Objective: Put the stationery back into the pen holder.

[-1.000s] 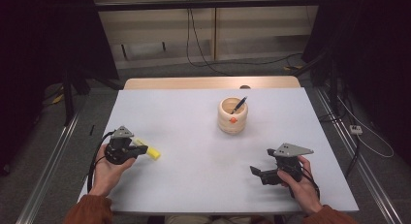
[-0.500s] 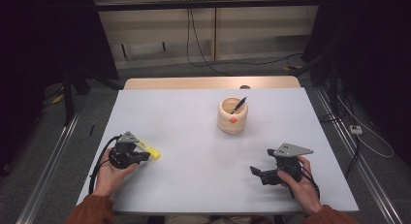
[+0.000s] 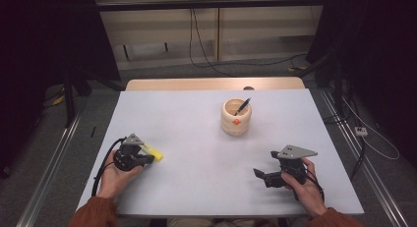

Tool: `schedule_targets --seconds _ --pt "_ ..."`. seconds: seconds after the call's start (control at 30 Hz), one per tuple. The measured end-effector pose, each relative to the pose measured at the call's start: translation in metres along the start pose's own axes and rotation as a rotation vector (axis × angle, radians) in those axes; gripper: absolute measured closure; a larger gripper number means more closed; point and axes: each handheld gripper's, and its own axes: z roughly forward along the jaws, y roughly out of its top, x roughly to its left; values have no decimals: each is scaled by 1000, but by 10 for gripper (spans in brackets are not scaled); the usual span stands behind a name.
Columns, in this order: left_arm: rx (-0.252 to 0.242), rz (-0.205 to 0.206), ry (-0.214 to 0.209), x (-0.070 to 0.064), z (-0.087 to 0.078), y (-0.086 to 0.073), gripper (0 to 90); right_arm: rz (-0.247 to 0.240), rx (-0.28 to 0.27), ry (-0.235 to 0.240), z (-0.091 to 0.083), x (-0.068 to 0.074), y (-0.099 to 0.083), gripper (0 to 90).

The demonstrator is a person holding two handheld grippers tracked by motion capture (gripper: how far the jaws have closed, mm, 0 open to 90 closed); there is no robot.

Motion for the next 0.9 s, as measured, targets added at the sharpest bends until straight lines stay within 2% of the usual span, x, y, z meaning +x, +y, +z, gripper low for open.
schedule_targets --seconds 0.37,0.6,0.7,0.9 --pt "-9 -5 -4 0 4 3 900 2 2 0 0 0 0 70" --pt "-11 21 4 1 10 9 900 2 2 0 1 0 0 70" --pt "-13 47 26 1 13 14 900 2 1 0 1 0 0 70" --pt "-15 73 47 1 21 23 900 2 0 0 1 0 0 70"
